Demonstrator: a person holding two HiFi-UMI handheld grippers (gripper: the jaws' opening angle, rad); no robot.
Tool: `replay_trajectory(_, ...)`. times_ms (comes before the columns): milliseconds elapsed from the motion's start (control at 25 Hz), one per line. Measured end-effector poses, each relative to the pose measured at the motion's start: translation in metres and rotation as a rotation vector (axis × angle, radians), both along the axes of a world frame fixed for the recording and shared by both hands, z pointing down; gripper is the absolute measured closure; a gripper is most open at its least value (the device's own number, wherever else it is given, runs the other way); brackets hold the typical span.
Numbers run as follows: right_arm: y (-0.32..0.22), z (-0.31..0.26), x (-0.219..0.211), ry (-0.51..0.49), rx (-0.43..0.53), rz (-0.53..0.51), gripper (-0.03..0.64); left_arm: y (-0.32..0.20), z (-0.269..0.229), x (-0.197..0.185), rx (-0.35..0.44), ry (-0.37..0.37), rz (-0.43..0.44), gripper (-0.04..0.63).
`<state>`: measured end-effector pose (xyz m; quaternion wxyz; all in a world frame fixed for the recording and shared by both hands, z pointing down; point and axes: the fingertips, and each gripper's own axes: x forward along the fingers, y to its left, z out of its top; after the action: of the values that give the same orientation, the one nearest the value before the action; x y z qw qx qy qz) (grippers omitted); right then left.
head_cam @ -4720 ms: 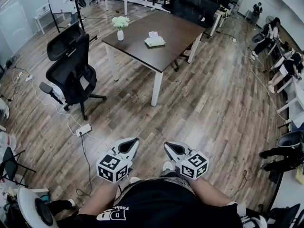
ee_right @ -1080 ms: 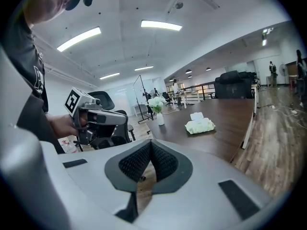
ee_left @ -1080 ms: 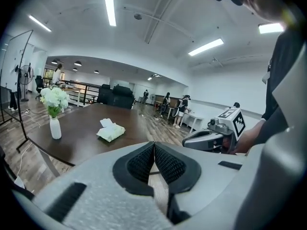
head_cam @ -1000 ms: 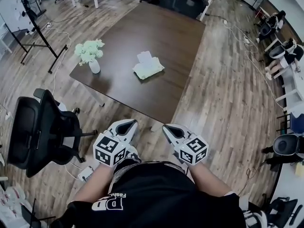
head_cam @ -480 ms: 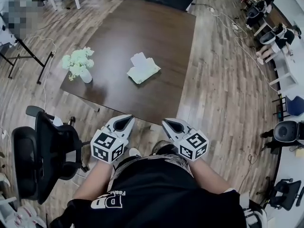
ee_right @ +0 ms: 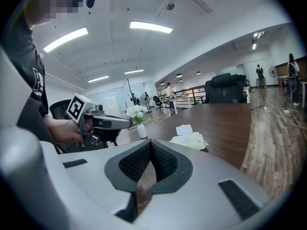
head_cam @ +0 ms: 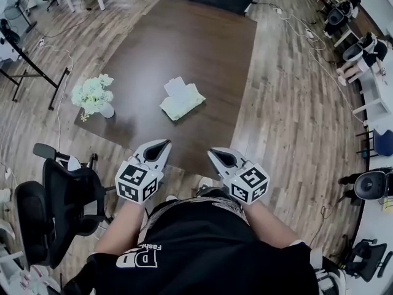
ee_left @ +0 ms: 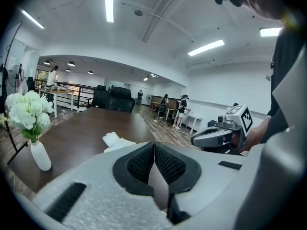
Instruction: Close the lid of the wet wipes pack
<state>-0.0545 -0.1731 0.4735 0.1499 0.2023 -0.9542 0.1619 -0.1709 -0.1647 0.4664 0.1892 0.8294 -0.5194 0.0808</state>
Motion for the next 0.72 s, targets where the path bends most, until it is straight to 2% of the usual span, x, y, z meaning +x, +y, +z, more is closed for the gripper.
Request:
replay_trajectory(120, -0.023, -0.005, -0.004, -0.031, -0.006, -0.027, 0.612, -0.031, 0.005, -0.01, 0.003, -0.026, -0.055, 0.575)
replay_trajectory(280, -0.042, -0.003, -0.001, -0.059, -0.011, -0.072, 0.612, -0.058, 0.024, -0.014, -0.063, -0.014, -0.092, 0.575)
replay_trajectory(520, -0.044, 0.011, 0.007, -0.072, -0.036, -0.161, 0.612, -0.08, 0.035, -0.022, -0.094, -0.044, -0.168, 0.572)
replay_trajectory(560, -0.044, 0.013, 0.008, -0.072, -0.034, -0.174, 0.612, -0.085, 0.034, -0.023, -0.092, -0.051, -0.179, 0.565)
replay_trajectory(640, -0.047, 0.015, 0.012, -0.078, -0.035, -0.183, 0.612, -0.094, 0.032, -0.024, -0.084, -0.074, -0.19, 0.5)
replay_trajectory(720, -0.051, 0.015, 0.016, -0.085, -0.041, -0.178, 0.612, -0.102, 0.028, -0.025, -0.074, -0.097, -0.195, 0.5)
